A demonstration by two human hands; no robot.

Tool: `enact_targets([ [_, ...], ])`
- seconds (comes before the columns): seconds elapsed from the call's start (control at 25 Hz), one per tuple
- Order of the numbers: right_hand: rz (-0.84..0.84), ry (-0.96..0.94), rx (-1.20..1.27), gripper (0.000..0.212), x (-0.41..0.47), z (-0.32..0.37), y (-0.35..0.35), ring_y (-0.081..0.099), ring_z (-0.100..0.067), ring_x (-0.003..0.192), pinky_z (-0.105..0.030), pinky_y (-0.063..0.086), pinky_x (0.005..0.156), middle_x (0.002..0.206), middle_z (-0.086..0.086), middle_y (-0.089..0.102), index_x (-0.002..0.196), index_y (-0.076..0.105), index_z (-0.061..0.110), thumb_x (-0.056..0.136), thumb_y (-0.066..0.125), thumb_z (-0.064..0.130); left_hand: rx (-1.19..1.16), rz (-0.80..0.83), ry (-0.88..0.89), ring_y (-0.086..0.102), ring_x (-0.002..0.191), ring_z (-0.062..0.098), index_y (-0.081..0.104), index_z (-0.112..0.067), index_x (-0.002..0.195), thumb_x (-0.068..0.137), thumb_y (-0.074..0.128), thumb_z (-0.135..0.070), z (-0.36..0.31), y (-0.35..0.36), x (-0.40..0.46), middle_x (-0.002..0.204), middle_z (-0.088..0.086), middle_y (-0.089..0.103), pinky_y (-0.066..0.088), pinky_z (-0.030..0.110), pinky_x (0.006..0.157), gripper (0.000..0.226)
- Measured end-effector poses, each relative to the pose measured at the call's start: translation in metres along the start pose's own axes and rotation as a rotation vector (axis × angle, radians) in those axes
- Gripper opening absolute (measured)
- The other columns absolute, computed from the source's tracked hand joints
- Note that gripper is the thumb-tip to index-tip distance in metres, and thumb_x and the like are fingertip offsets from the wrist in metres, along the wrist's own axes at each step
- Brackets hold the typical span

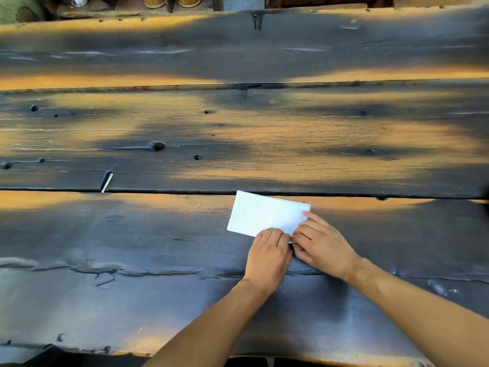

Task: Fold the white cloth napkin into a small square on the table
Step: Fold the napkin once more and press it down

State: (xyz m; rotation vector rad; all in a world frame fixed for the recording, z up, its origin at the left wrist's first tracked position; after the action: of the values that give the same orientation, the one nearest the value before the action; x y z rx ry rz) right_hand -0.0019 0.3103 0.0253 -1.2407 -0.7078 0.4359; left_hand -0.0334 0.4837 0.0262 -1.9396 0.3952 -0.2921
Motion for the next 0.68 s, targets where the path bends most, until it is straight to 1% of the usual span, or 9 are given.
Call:
enact_targets([
  [0.08,-0.018,-0.001,0.035,0.016,0.001,0.015,0.001,0.061,-0.019,0.073,-0.04,0.044,0.11,0.074,0.0,0.063,0.08,0.07,0.013,0.091,0.062,0.022,-0.033,-0.02,-0.035,0.06,0.078,0.025,0.064,-0.014,0.079,0.075,0.07,-0.009,0.002,0.0,-0.002,0.081,0.003,0.06,0.052,0.033,0.077,0.009],
  [0.16,-0.006,0.004,0.072,0.017,-0.001,0.023,0.002,0.063,-0.018,0.08,-0.04,0.045,0.11,0.082,0.0,0.065,0.089,0.069,0.014,0.093,0.062,0.029,-0.086,-0.069,-0.043,0.057,0.073,0.025,0.064,-0.012,0.074,0.071,0.071,-0.003,0.01,-0.001,-0.008,0.076,0.004,0.058,0.049,0.031,0.072,0.012],
  [0.2,0.032,0.014,0.083,0.022,-0.002,0.023,0.001,0.065,-0.019,0.089,-0.041,0.044,0.111,0.093,-0.001,0.067,0.097,0.069,0.014,0.091,0.066,0.035,-0.104,-0.092,-0.027,0.058,0.075,0.025,0.066,-0.011,0.077,0.074,0.07,-0.002,0.015,-0.001,-0.013,0.078,0.004,0.059,0.048,0.031,0.073,0.01],
  [0.24,0.096,0.026,0.08,0.034,-0.004,0.02,0.0,0.065,-0.02,0.1,-0.042,0.042,0.113,0.105,-0.003,0.067,0.106,0.068,0.013,0.087,0.071,0.041,-0.126,-0.107,-0.014,0.059,0.078,0.025,0.068,-0.01,0.083,0.079,0.067,-0.003,0.02,-0.003,-0.018,0.081,0.005,0.06,0.049,0.031,0.077,0.008],
  [0.32,0.194,0.023,0.037,0.053,-0.005,0.012,-0.003,0.061,-0.025,0.118,-0.046,0.04,0.115,0.122,-0.007,0.065,0.118,0.066,0.013,0.077,0.079,0.044,-0.183,-0.148,0.013,0.062,0.088,0.027,0.069,-0.008,0.092,0.088,0.063,-0.005,0.032,-0.008,-0.027,0.091,0.006,0.063,0.05,0.032,0.086,0.008],
  [0.36,0.202,0.01,0.024,0.052,-0.003,0.011,-0.004,0.061,-0.026,0.121,-0.046,0.041,0.114,0.125,-0.008,0.065,0.119,0.067,0.014,0.076,0.082,0.04,-0.208,-0.171,0.032,0.062,0.094,0.027,0.069,-0.007,0.095,0.09,0.062,-0.006,0.039,-0.011,-0.031,0.095,0.006,0.065,0.05,0.032,0.092,0.008],
  [0.48,0.097,-0.054,0.079,0.027,0.003,0.016,-0.002,0.066,-0.026,0.117,-0.046,0.044,0.111,0.117,-0.005,0.071,0.108,0.073,0.015,0.081,0.078,0.016,-0.169,-0.229,0.112,0.062,0.108,0.025,0.072,-0.007,0.099,0.095,0.06,-0.011,0.058,-0.018,-0.044,0.103,0.005,0.07,0.047,0.032,0.103,0.013],
  [0.56,0.054,-0.066,0.118,0.021,0.004,0.023,0.0,0.067,-0.023,0.115,-0.047,0.046,0.11,0.11,-0.001,0.073,0.103,0.075,0.015,0.082,0.073,0.013,-0.167,-0.221,0.137,0.062,0.106,0.026,0.072,-0.006,0.101,0.097,0.058,-0.013,0.065,-0.022,-0.054,0.104,0.006,0.07,0.048,0.033,0.102,0.016],
  [0.68,-0.004,-0.054,0.158,0.017,0.002,0.032,0.005,0.068,-0.024,0.114,-0.049,0.046,0.109,0.104,-0.003,0.074,0.094,0.072,0.011,0.078,0.066,0.011,-0.176,-0.194,0.133,0.065,0.104,0.028,0.072,-0.004,0.102,0.096,0.057,-0.012,0.07,-0.028,-0.062,0.107,0.009,0.07,0.052,0.036,0.096,0.018],
])
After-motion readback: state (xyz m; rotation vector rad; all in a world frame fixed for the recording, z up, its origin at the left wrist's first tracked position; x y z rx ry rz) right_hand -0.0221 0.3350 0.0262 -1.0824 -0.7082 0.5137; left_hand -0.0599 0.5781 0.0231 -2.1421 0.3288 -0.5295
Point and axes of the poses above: each hand's wrist, its own x-axis towards the middle knuckle, its own y-axis out of the palm, z = x × y, the point moved 1 cm from there along x, towards the middle knuckle
